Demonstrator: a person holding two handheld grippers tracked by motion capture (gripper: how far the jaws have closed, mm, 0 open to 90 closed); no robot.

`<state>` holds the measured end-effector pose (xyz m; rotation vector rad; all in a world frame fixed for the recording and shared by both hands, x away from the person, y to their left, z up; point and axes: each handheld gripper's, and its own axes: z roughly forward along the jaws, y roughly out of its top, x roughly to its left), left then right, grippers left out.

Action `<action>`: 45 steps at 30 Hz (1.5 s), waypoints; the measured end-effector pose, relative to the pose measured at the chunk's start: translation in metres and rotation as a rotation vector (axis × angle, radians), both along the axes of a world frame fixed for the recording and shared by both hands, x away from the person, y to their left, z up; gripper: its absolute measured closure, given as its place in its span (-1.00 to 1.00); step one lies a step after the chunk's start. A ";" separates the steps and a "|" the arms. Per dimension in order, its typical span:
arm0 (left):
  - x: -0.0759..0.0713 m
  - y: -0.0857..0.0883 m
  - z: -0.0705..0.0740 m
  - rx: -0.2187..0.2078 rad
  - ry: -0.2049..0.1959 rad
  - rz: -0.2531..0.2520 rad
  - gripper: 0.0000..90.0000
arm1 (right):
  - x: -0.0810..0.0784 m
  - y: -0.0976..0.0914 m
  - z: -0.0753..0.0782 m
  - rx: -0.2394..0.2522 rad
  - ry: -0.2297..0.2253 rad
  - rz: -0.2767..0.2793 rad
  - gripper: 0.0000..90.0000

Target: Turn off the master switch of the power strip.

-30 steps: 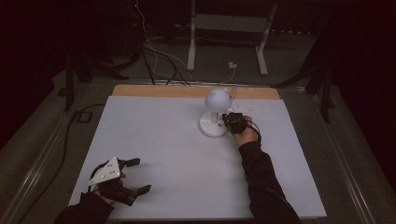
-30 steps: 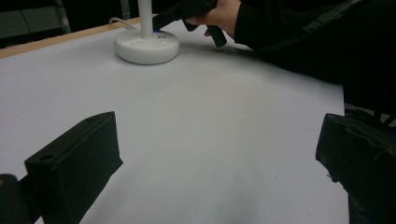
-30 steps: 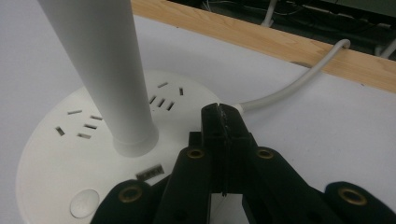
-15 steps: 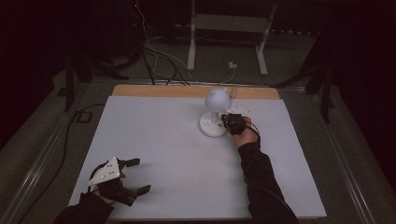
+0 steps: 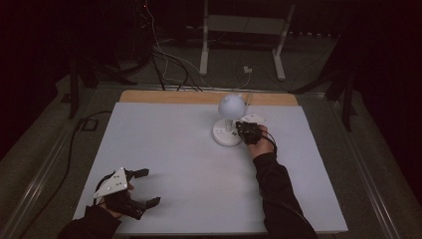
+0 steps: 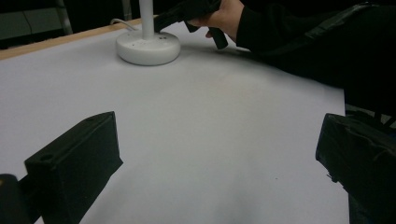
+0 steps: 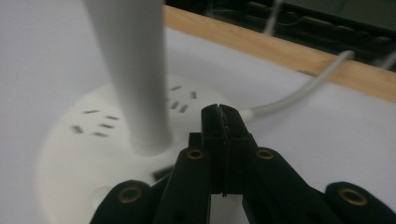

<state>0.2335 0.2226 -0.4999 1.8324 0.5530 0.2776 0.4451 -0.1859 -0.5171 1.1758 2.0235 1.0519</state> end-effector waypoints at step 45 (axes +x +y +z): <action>0.000 0.000 0.000 -0.003 -0.002 0.003 -0.99 | -0.018 -0.042 0.040 0.137 0.105 0.150 -1.00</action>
